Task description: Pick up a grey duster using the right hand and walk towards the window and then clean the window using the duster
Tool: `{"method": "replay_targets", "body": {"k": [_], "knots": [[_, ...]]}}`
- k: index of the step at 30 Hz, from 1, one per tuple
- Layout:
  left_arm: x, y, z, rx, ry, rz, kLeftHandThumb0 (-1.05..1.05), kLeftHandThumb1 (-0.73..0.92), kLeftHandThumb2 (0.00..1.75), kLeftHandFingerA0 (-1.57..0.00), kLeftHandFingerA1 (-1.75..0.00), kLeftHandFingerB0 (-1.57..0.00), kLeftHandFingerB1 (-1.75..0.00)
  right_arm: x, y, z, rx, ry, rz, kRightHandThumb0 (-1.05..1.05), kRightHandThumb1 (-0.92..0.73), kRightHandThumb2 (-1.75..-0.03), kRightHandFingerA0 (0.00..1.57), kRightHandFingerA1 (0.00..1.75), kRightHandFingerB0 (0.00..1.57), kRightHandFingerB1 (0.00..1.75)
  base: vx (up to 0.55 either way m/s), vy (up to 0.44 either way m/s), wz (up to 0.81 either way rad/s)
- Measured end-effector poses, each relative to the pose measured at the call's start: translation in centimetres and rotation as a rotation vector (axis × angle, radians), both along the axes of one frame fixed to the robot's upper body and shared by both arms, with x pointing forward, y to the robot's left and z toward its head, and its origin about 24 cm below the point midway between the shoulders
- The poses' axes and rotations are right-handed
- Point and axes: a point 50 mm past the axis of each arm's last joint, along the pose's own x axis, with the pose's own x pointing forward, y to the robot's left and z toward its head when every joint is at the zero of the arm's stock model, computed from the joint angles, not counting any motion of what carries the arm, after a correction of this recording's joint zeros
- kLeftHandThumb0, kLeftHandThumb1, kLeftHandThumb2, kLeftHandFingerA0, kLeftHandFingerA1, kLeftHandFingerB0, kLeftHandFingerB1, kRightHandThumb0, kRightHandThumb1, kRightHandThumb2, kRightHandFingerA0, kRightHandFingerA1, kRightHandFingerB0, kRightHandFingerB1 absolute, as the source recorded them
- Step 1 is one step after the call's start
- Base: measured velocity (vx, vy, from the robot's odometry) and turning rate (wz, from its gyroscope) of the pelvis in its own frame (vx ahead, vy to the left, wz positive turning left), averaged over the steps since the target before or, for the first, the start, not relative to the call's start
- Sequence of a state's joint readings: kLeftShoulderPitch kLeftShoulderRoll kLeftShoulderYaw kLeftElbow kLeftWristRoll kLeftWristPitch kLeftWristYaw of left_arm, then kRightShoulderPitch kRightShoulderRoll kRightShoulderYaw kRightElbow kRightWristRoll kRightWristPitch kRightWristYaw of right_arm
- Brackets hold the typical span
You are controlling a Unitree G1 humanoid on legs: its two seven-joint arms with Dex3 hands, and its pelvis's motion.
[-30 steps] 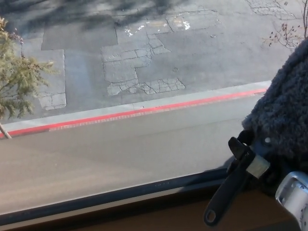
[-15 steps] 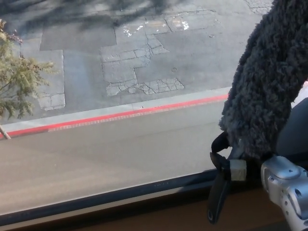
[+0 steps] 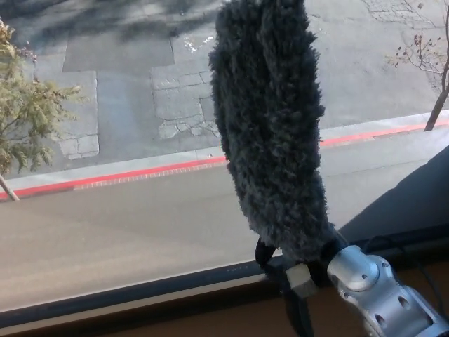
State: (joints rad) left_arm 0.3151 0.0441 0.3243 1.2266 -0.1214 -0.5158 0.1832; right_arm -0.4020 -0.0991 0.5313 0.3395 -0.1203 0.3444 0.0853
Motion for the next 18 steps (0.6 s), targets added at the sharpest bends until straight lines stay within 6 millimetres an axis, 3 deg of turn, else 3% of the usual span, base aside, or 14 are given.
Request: {"method": "replay_targets", "body": {"k": [5, 8, 18], "knots": [[0.0, 0.0, 0.0, 0.001, -0.002, 0.000, -0.08, 0.52, 1.06, -1.08, -1.17, -0.95, -1.03, -0.6, 2.3, 0.1, -0.049, -0.044, 0.104, -0.29, -0.48, -1.29, 1.06, 1.75, 0.85, 1.54, 0.00, 0.000, 0.00], [-0.1, 0.0, 0.0, 0.001, 0.000, 0.002, -0.08, 0.55, 1.03, -1.06, -1.20, -0.93, -1.04, -0.8, 3.2, 0.3, -0.075, -0.068, 0.142, -0.34, -0.46, -1.29, 0.98, 1.75, 0.82, 1.58, 0.00, 0.000, 0.00], [-0.6, 0.1, 0.1, 0.004, 0.009, 0.005, -0.09, 0.59, 1.00, -1.04, -1.22, -0.91, -1.06, -0.8, 4.0, 0.6, -0.117, -0.099, 0.188, -0.33, -0.44, -1.32, 0.98, 1.75, 0.83, 1.60, 0.00, 0.000, 0.00]]}}
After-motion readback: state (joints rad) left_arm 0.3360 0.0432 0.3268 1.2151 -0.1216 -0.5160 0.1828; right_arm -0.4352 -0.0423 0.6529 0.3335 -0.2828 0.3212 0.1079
